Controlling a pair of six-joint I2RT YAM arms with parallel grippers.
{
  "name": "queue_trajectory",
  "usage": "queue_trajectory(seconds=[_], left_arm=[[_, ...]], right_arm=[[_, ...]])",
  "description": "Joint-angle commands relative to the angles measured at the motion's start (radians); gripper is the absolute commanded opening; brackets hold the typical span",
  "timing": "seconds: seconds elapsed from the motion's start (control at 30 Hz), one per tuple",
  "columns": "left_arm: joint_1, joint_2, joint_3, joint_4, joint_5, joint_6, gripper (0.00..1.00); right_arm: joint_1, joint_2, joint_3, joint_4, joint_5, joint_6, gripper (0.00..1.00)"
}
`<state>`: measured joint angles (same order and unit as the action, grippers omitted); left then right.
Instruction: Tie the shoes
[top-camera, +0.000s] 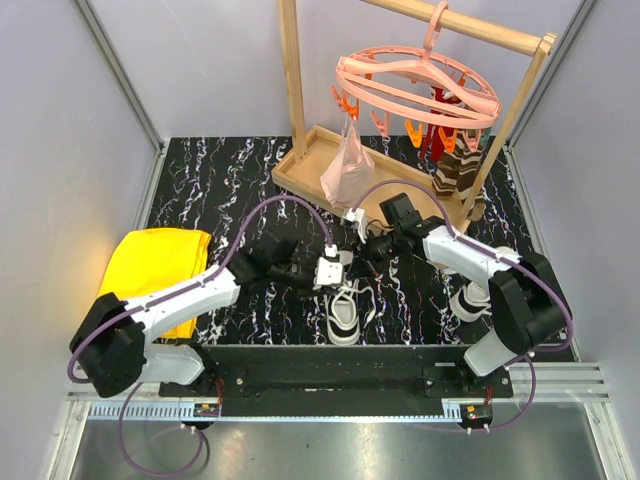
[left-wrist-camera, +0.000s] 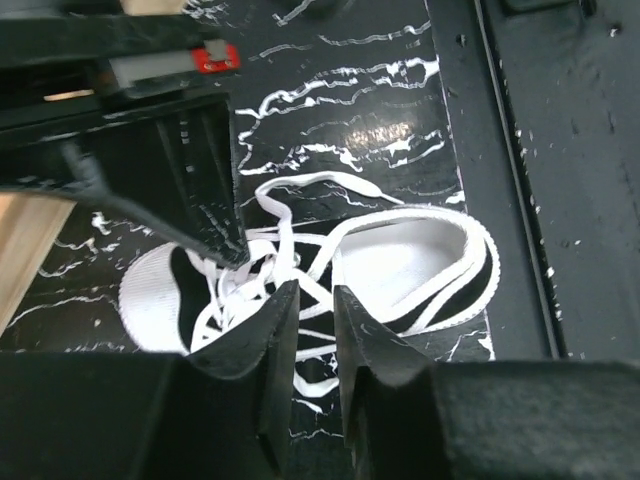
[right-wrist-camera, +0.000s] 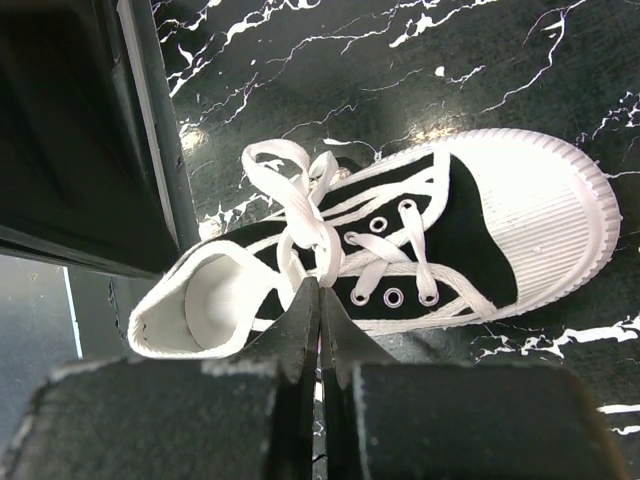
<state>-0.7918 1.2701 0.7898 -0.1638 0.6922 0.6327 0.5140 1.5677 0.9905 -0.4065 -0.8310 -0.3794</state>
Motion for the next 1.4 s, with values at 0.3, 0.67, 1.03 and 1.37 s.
queue_trajectory(seconds=[0.3,0.67,1.03,1.37], left_arm=[[0.014,0.109,0.085,0.043,-0.057,0.078,0.29],[0.089,0.104,0.065,0.012,-0.134,0.067,0.47],[0.101,0.114,0.065,-0.072,-0.132,0.104,0.10],[0.132,-0.006,0.032,-0.163,-0.125,0.085,0.00]], right_arm=[[-0.015,0.011,0.027,0.040,-0.022,0.011,0.00],[-0.016,0.012,0.039,0.037,-0.046,0.002,0.00],[-0.017,0.002,0.036,0.037,-0.042,-0.007,0.00],[-0.017,-0.008,0.014,0.034,-0.026,-0.026,0.00]])
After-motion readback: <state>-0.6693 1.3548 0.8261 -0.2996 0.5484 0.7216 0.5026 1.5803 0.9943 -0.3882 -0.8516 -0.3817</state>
